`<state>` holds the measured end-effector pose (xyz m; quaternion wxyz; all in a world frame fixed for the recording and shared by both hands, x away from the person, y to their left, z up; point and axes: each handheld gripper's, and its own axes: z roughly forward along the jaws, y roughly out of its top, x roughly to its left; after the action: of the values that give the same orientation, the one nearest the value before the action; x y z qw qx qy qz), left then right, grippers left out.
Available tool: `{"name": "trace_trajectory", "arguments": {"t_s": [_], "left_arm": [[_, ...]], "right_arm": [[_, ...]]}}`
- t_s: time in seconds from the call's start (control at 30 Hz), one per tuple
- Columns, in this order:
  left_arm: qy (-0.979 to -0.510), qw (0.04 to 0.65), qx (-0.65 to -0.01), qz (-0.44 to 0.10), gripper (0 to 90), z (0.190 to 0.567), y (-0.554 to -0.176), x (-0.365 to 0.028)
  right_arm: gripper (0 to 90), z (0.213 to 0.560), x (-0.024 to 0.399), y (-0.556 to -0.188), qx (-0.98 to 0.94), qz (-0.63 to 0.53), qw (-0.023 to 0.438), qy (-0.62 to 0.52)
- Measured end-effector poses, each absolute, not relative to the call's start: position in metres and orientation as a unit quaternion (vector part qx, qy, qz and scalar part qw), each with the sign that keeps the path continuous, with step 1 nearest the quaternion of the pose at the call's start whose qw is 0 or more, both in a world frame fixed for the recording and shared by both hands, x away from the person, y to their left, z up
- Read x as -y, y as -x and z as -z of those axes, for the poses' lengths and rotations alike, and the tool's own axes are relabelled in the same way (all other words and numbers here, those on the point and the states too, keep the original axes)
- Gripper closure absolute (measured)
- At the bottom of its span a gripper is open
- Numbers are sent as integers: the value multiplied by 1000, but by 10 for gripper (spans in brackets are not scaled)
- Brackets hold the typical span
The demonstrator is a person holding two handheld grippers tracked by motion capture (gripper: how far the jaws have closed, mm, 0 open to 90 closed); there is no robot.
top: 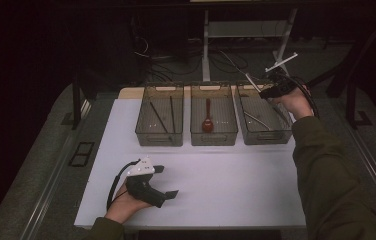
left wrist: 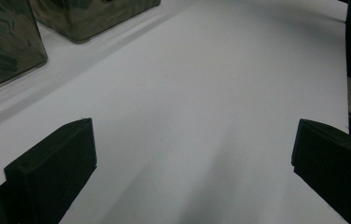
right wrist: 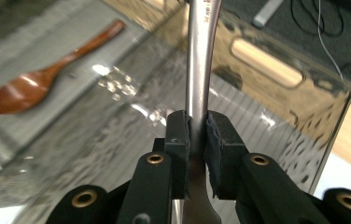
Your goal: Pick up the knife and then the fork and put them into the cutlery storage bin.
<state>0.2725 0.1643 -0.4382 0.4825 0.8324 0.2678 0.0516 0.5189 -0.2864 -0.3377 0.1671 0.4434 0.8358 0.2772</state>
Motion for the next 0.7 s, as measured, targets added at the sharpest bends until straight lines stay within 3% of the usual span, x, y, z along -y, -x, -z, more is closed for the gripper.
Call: {"name": "trace_trajectory", "arguments": {"t_s": [0.1,0.3,0.47,0.7], "left_arm": [[-831,483,-270,-54,0,437,-272,-166],[-832,481,-269,-57,0,436,-270,-166],[-833,481,-267,-58,0,437,-270,-165],[-833,481,-266,-59,0,437,-270,-164]], "right_arm": [[791,352,292,-522,-828,-276,160,-461],[591,358,304,-505,-805,-325,168,-467],[450,359,313,-471,-788,-392,160,-446],[341,358,314,-409,-782,-454,162,-394]]}}
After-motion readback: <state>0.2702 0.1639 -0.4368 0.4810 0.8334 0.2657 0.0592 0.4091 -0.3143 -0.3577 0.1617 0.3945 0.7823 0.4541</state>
